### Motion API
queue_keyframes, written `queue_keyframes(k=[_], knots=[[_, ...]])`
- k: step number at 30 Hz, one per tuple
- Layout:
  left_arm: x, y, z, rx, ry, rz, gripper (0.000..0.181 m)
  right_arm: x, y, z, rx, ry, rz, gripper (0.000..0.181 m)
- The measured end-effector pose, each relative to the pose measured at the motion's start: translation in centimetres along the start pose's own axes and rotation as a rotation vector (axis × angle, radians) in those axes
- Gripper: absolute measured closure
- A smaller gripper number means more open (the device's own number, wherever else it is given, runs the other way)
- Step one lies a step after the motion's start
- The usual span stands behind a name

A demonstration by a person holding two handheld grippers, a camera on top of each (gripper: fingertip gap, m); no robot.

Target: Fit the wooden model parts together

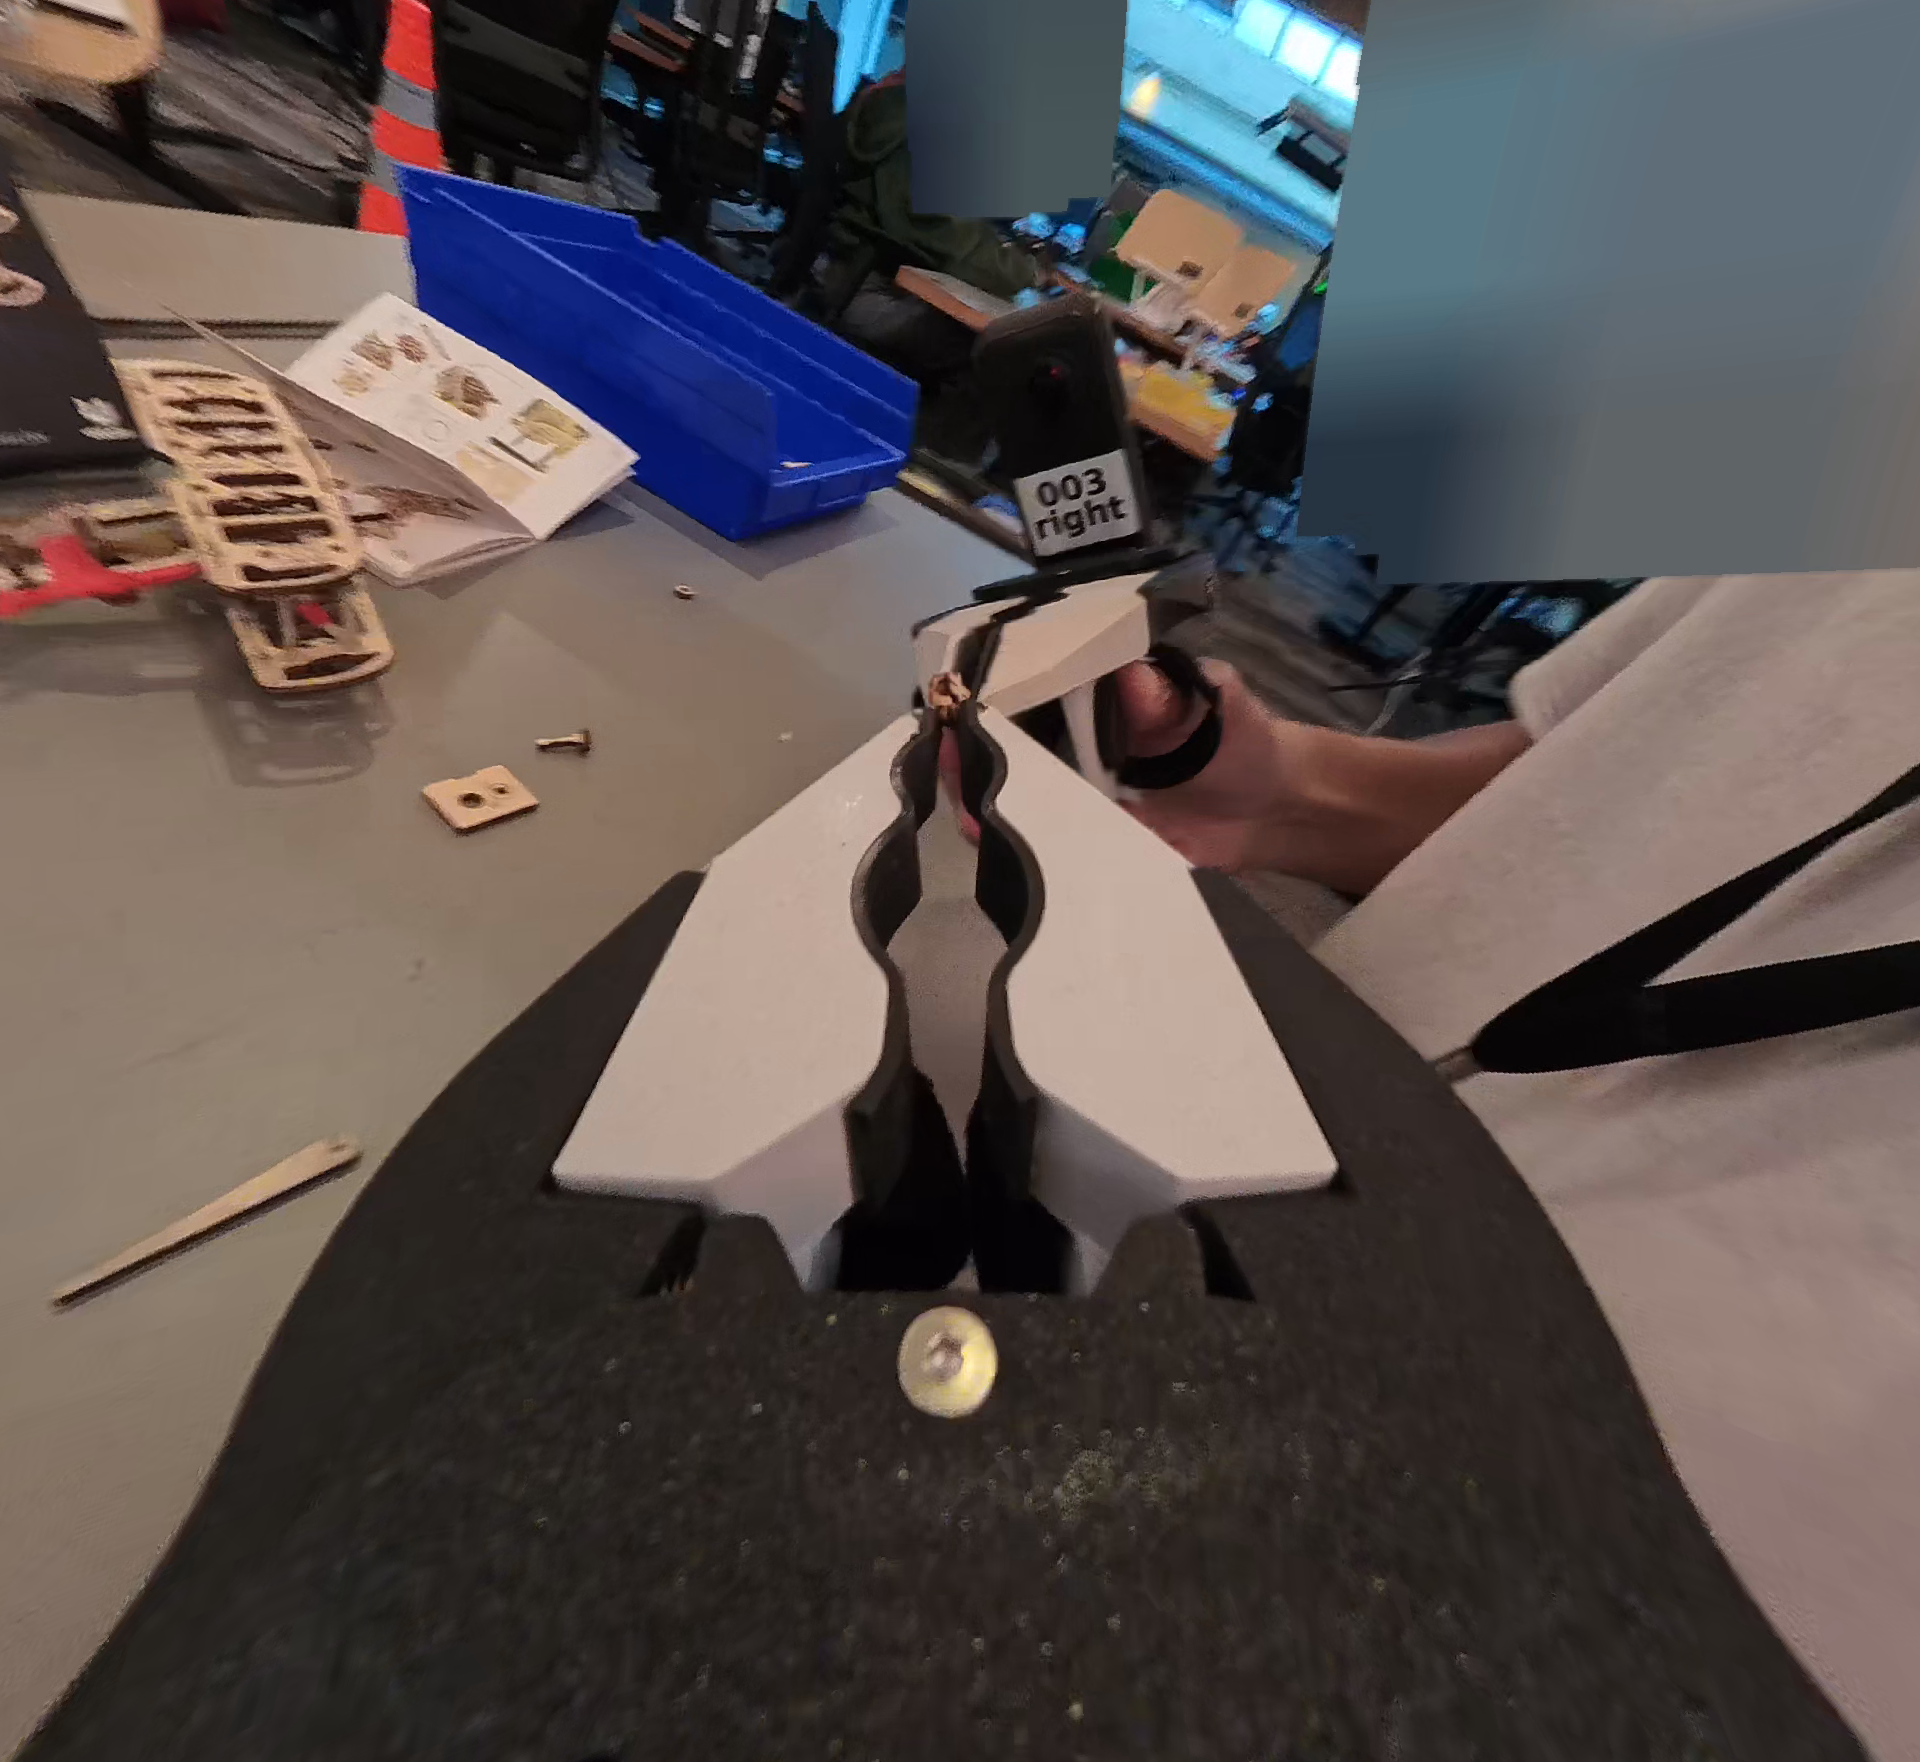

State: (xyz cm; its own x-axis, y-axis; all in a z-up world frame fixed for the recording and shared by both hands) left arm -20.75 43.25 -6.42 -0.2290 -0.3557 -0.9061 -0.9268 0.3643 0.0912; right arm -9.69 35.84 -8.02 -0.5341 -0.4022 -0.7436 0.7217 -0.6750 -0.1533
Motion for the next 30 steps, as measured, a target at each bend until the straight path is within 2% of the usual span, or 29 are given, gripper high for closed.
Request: queue_keyframes(k=[3, 9, 11, 15, 18, 30], knots=[[0.0, -0.1, -0.3, -0.080, -0.122, 0.025, 0.180, 0.1, 0.0, -0.2, -0.002, -0.066, -0.011, 0.179], [0.2, -0.2, -0.5, -0.189, -0.295, 0.078, 0.181, 0.7, 0.1, -1.3, -0.073, -0.350, -0.060, 0.179], [0.7, -0.3, -0.2, -0.215, -0.331, 0.117, 0.181, 1.0, 0.1, -1.6, -0.015, -0.305, -0.031, 0.180], [0.7, -0.3, 0.5, -0.090, -0.087, 0.073, 0.179, 0.6, 0.2, -1.2, 0.010, -0.129, 0.027, 0.179], [0.8, -0.2, 0.7, 0.001, 0.029, 0.055, 0.179, 0.5, 0.3, -0.8, 0.015, -0.043, 0.078, 0.179], [0.9, -0.3, 0.8, 0.047, 0.048, 0.074, 0.179, 0.5, 0.0, -0.6, 0.009, -0.021, 0.104, 0.179]])
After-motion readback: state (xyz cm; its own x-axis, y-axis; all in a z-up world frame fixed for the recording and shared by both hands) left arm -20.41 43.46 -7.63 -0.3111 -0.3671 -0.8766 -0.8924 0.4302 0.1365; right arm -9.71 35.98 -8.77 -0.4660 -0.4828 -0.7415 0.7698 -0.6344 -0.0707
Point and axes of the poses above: each gripper's, where its closed fingertips meet, y back along the fingers, x out of its underside, z = x × y across the jaws, the point moved 7 cm from there along y, back along the fingers, and after that the axes turned 3 degrees about -x, right-handed, at the moved point
